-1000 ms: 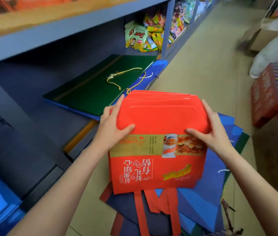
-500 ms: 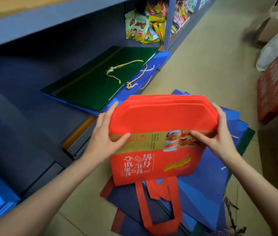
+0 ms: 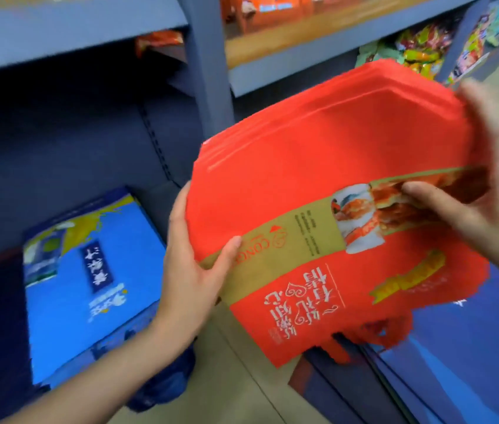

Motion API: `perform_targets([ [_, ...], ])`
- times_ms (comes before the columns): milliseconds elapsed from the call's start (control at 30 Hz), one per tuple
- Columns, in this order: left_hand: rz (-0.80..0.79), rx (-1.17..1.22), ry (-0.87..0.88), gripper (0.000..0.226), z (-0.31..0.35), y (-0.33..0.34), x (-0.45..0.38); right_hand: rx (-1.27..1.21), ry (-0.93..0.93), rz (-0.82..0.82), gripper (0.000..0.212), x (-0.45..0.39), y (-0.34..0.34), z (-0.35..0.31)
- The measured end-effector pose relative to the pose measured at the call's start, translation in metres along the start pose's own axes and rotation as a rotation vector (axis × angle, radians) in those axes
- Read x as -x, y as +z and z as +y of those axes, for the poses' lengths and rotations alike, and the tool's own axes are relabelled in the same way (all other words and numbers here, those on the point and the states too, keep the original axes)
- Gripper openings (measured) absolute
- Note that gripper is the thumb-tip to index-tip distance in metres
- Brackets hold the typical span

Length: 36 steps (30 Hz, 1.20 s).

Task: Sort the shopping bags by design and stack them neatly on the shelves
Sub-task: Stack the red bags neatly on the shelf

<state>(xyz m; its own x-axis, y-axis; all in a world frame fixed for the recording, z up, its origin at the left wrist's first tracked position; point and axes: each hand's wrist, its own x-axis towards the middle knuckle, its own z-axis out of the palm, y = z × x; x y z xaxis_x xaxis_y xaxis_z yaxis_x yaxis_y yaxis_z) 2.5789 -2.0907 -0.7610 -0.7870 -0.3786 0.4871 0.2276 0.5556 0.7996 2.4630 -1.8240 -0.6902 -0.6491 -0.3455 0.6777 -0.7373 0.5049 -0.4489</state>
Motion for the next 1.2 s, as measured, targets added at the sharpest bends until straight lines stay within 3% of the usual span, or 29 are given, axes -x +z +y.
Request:
perform_targets([
  [133, 0.225, -0.026, -0.135, 0.072, -0.013, -0.077, 0.043, 0.133, -0.287, -0.113, 0.079, -0.023, 0.046, -0.087],
  [267, 0.335, -0.177, -0.332, 0.089, -0.041, -0.151, 0.055, 0.162, -0.374, -0.200, 0.084, -0.021, 0.122, -0.151],
  [400, 0.313, -0.323, -0.486, 0.086, -0.061, -0.190, 0.051, 0.152, -0.321, -0.367, 0.087, -0.023, 0.203, -0.167],
  [633, 0.267, -0.302, -0.529, 0.083, -0.095, -0.198, 0.013, 0.294, -0.224, -0.598, 0.074, -0.090, 0.265, -0.160],
  [700, 0.323, -0.186, -0.577, 0.087, -0.116, -0.202, -0.016, 0.328, -0.200, -0.669, 0.071, -0.132, 0.289, -0.148],
  [800, 0.546, 0.123, -0.687, 0.103, -0.162, -0.210, -0.052, 0.312, -0.104, -0.710, 0.075, -0.174, 0.330, -0.126],
  [900, 0.403, 0.132, -0.774, 0.097, -0.185, -0.198, -0.045, 0.342, 0.016, -0.732, 0.070, -0.166, 0.356, -0.106],
  [1000, 0.218, 0.039, -0.830, 0.084, -0.182, -0.179, -0.020, 0.416, 0.029, -0.922, 0.071, -0.121, 0.365, -0.095],
  [1100, 0.196, -0.028, -0.808, 0.078, -0.190, -0.175, -0.019, 0.273, -0.001, -1.000, 0.078, -0.087, 0.333, -0.098],
  [1200, 0.243, 0.101, -0.851, 0.069, -0.197, -0.178, -0.019, 0.197, -0.189, -1.257, 0.099, -0.071, 0.275, -0.102],
])
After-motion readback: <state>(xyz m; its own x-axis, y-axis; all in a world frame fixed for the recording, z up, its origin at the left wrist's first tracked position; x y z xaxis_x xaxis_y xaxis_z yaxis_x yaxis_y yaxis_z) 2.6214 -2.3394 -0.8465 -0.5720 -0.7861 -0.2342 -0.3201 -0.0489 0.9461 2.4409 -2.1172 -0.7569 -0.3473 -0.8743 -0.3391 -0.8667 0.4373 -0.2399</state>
